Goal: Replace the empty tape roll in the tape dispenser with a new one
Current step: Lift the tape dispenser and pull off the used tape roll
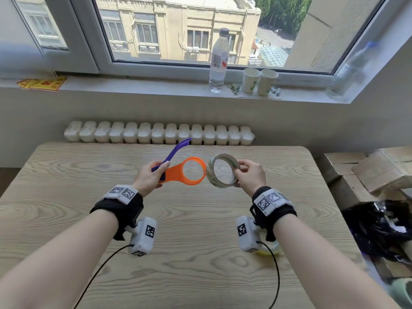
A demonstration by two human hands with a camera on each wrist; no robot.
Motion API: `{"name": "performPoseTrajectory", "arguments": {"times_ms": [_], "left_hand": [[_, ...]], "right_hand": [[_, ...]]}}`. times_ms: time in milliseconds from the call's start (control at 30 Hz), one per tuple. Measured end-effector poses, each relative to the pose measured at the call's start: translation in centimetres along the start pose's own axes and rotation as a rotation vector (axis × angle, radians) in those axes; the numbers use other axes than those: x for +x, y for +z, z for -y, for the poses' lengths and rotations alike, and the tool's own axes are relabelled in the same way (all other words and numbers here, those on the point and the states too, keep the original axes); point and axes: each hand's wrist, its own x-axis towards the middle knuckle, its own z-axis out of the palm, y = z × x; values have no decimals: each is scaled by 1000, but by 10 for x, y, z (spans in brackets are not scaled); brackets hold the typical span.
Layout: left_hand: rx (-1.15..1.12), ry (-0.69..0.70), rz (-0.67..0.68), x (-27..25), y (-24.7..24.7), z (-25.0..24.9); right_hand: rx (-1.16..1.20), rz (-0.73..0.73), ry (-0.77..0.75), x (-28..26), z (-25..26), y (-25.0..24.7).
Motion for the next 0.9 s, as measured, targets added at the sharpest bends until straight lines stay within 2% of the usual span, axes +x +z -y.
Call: {"name": "performPoseTrajectory", "arguments": {"times_ms": [300,533,900], "left_hand": [[-33,-69,-77,-1,-12,31],[-11,-111,6,-9,-2,43],[52,-114,74,-5,8,40]], "right_hand": [[-181,73,235,-2,-62,31],[-289,224,354,-6,-99,65],[-400,311,347,0,-112,84]]}}
